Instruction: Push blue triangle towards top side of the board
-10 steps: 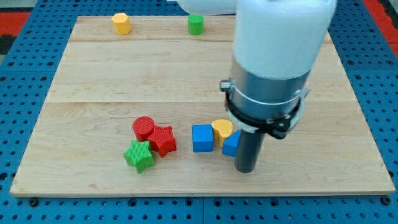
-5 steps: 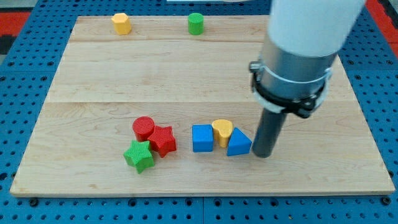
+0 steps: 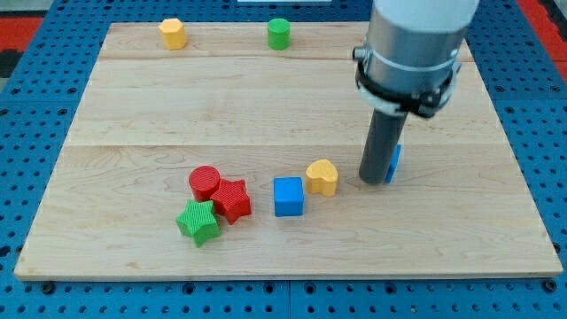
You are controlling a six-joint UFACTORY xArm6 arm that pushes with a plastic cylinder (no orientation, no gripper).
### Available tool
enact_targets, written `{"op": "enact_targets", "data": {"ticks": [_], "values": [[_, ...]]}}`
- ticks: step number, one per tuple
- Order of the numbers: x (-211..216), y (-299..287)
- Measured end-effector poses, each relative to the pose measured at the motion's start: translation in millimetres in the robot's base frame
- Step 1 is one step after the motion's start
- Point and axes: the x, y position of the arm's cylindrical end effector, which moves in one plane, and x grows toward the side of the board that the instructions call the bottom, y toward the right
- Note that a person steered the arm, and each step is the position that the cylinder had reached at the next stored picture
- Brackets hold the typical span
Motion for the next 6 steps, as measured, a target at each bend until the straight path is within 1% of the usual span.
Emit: {"op": "enact_targets", "data": {"ticks": [1,2,3,4,5,6], "values": [[-18,50],[-19,88],[-75,79],[-95,45],[-69,27],[-124,-25]]}}
